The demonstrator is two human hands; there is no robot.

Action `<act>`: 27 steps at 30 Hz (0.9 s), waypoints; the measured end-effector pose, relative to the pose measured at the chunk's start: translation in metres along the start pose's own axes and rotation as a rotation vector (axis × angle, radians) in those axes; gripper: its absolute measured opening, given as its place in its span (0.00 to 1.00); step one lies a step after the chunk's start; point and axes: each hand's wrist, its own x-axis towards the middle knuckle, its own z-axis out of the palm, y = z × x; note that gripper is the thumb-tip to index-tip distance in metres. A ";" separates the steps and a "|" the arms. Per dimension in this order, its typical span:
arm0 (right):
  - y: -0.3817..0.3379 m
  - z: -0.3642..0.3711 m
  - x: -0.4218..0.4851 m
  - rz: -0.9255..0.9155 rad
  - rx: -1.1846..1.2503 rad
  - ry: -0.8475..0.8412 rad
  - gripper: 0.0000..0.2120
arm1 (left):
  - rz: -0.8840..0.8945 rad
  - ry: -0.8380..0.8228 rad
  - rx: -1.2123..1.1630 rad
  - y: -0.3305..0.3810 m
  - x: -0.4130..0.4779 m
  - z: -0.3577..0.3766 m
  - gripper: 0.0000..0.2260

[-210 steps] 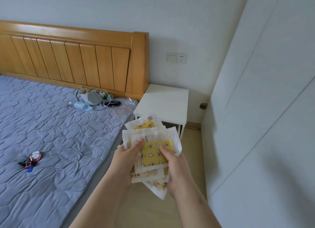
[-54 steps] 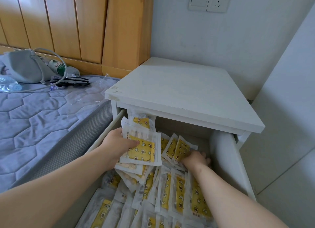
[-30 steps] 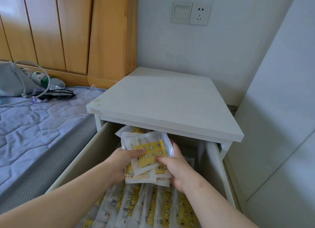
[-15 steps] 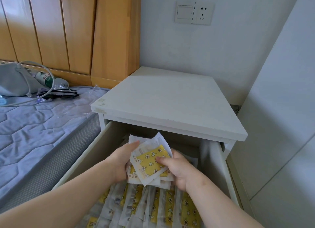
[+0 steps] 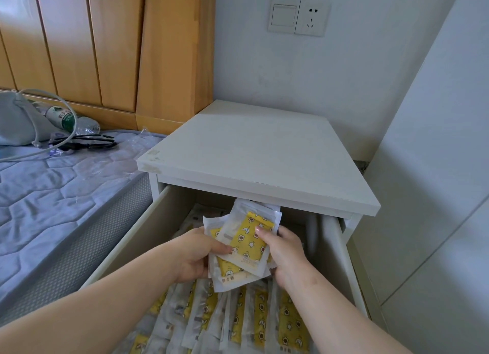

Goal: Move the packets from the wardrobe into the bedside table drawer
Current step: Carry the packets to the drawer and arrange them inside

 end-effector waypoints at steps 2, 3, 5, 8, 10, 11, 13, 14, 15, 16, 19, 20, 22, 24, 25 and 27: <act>0.000 0.001 -0.001 -0.012 -0.039 -0.018 0.06 | 0.004 -0.008 0.011 0.003 0.000 0.000 0.13; 0.000 0.003 -0.001 -0.017 -0.058 -0.038 0.07 | 0.008 -0.015 0.009 0.003 0.000 0.000 0.11; 0.001 0.005 -0.002 -0.008 -0.073 -0.100 0.08 | 0.003 -0.022 -0.005 0.003 -0.001 0.000 0.09; 0.001 0.007 -0.004 0.026 -0.082 -0.175 0.05 | 0.005 -0.026 -0.001 0.002 -0.003 0.000 0.11; 0.001 0.007 -0.004 0.067 -0.046 -0.219 0.05 | 0.011 0.016 -0.048 0.000 -0.001 -0.001 0.10; 0.000 0.007 -0.004 0.091 -0.009 -0.252 0.05 | 0.017 0.048 -0.107 0.000 -0.001 -0.001 0.10; -0.001 0.008 -0.005 0.123 0.075 -0.317 0.06 | 0.032 0.114 -0.235 0.001 0.001 -0.003 0.06; -0.001 0.008 -0.004 0.129 0.101 -0.332 0.08 | 0.032 0.134 -0.283 0.003 0.001 -0.004 0.05; -0.001 0.007 -0.003 0.129 0.108 -0.332 0.08 | 0.028 0.139 -0.315 0.004 0.000 -0.005 0.04; -0.001 0.006 -0.002 0.123 0.097 -0.318 0.08 | 0.020 0.133 -0.333 0.006 -0.001 -0.006 0.04; 0.002 0.004 0.001 0.089 0.040 -0.198 0.06 | 0.019 0.101 -0.315 0.010 -0.005 -0.010 0.06; 0.003 0.002 0.002 0.078 0.041 -0.147 0.06 | 0.025 0.095 -0.278 0.011 -0.006 -0.011 0.06; 0.003 -0.002 0.005 0.052 0.062 -0.068 0.06 | 0.041 0.083 -0.177 0.011 -0.008 -0.014 0.08; 0.001 -0.006 0.006 0.019 0.073 -0.026 0.06 | 0.062 0.069 -0.035 0.010 -0.011 -0.018 0.09; 0.000 -0.007 0.007 0.010 0.065 -0.021 0.05 | 0.076 0.059 0.039 0.009 -0.012 -0.019 0.10; -0.001 -0.008 0.005 0.018 0.005 -0.046 0.05 | 0.106 0.040 0.124 0.008 -0.013 -0.019 0.10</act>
